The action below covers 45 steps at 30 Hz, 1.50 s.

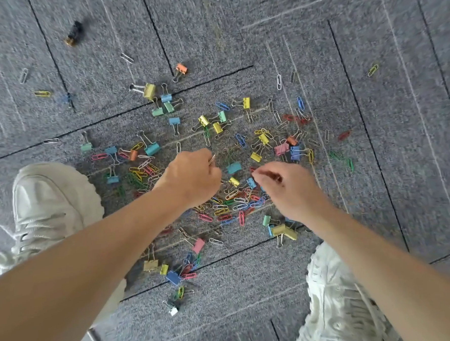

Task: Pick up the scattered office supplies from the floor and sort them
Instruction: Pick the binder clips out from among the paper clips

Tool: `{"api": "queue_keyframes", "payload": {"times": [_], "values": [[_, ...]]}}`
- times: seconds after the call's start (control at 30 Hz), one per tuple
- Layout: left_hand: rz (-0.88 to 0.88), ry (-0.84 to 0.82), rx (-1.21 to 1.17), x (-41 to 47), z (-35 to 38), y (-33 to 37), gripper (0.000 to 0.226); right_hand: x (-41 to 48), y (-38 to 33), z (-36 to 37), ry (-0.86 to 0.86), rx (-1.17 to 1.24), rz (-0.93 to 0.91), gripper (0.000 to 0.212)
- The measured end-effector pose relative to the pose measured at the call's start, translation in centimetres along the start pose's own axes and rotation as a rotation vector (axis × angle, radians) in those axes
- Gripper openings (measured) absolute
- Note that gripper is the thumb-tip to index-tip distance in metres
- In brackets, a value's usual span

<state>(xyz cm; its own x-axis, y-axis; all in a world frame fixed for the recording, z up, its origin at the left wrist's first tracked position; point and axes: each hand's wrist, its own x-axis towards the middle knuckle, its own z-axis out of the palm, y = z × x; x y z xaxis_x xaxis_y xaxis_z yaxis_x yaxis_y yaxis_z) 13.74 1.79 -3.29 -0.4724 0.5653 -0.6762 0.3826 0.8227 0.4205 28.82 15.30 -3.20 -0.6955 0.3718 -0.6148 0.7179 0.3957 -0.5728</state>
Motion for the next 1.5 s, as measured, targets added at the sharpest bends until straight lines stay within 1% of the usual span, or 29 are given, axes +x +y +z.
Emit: {"api": "queue_keyframes", "payload": {"times": [0.03,0.07,0.1,0.13,0.23,0.3,0.33,0.4,0.47,0.5,0.6,0.63,0.67,0.7,0.77,0.8,0.87,0.93,1.0,1.07,1.17,1.27,1.33,1.4,1.43,1.5], "values": [[0.007,-0.002,0.031,-0.1,-0.1,-0.1,0.016,0.0,-0.1,0.2,0.009,-0.175,-0.087,0.027],[0.018,0.002,0.057,-0.3,0.0,-0.2,0.014,0.0,-0.1,0.4,0.013,-0.292,-0.134,0.029],[0.030,0.015,0.076,-0.5,0.2,-0.3,0.017,0.1,-0.1,0.7,0.022,-0.379,-0.162,0.031],[0.038,0.032,0.086,-0.7,0.5,-0.3,0.024,0.3,0.0,0.9,0.029,-0.449,-0.174,0.031],[0.070,0.128,0.091,-0.5,1.2,0.3,0.047,1.1,-0.3,1.1,0.067,-0.516,-0.172,0.024],[0.086,0.176,0.082,-0.1,1.3,0.9,0.050,1.4,-0.7,0.9,0.061,-0.525,-0.132,0.021],[0.095,0.168,0.087,0.0,1.3,1.0,0.051,1.5,-0.9,0.7,0.060,-0.514,-0.110,0.019],[0.099,0.131,0.099,0.0,1.3,1.0,0.051,1.4,-1.0,0.5,0.035,-0.398,-0.042,0.018],[0.109,0.135,0.110,0.1,1.3,0.9,0.049,0.9,-0.9,0.5,0.016,-0.166,0.040,0.017],[0.122,0.134,0.122,0.2,1.3,1.0,0.048,0.6,-0.8,0.5,0.007,-0.005,0.097,0.018],[0.176,0.112,0.126,0.9,1.0,1.5,0.051,-0.5,-0.3,0.0,-0.040,0.642,0.309,0.016],[0.190,0.111,0.119,1.2,0.8,1.8,0.051,-0.8,0.0,-0.1,-0.058,0.802,0.360,0.016],[0.203,0.113,0.129,1.4,0.6,2.1,0.051,-1.2,0.3,-0.2,-0.077,0.902,0.391,0.018],[0.219,0.115,0.161,1.6,0.5,2.5,0.048,-1.4,0.6,-0.1,-0.087,0.945,0.400,0.020],[0.249,0.103,0.249,1.9,0.7,3.0,0.035,-1.6,0.9,0.1,-0.079,0.955,0.396,0.024],[0.253,0.098,0.265,2.0,0.9,3.1,0.031,-1.6,1.1,0.2,-0.050,0.960,0.404,0.028],[0.236,0.085,0.267,2.0,1.3,3.0,0.031,-1.0,1.2,0.0,0.059,0.917,0.428,0.036],[0.222,0.073,0.286,1.9,1.5,2.6,0.033,-0.2,0.8,-0.3,0.144,0.853,0.441,0.034],[0.218,0.077,0.277,1.6,1.6,2.1,0.032,0.4,0.2,-0.5,0.169,0.935,0.473,0.025],[0.217,0.097,0.175,1.4,1.1,1.6,0.023,0.5,-0.2,-0.5,0.137,1.106,0.511,0.023],[0.164,0.084,-0.144,0.7,-0.4,0.7,0.010,0.1,-0.4,-0.6,0.061,1.222,0.527,0.027],[0.073,-0.001,-0.441,0.1,-2.1,-0.1,0.017,-0.1,-0.3,-0.8,-0.016,1.284,0.547,0.040],[-0.065,-0.048,-0.719,0.1,-3.0,-0.4,0.019,0.0,-0.2,-1.0,-0.038,1.289,0.553,0.035],[-0.207,-0.134,-1.108,0.1,-3.4,-0.3,0.017,0.1,-0.2,-1.0,-0.028,1.263,0.566,0.025],[-0.243,-0.187,-1.269,0.1,-3.3,-0.4,0.018,0.1,-0.2,-1.0,-0.026,1.247,0.575,0.022],[-0.272,-0.270,-1.447,0.0,-2.8,-0.5,0.018,0.1,-0.3,-1.0,-0.032,1.243,0.586,0.021]]}}
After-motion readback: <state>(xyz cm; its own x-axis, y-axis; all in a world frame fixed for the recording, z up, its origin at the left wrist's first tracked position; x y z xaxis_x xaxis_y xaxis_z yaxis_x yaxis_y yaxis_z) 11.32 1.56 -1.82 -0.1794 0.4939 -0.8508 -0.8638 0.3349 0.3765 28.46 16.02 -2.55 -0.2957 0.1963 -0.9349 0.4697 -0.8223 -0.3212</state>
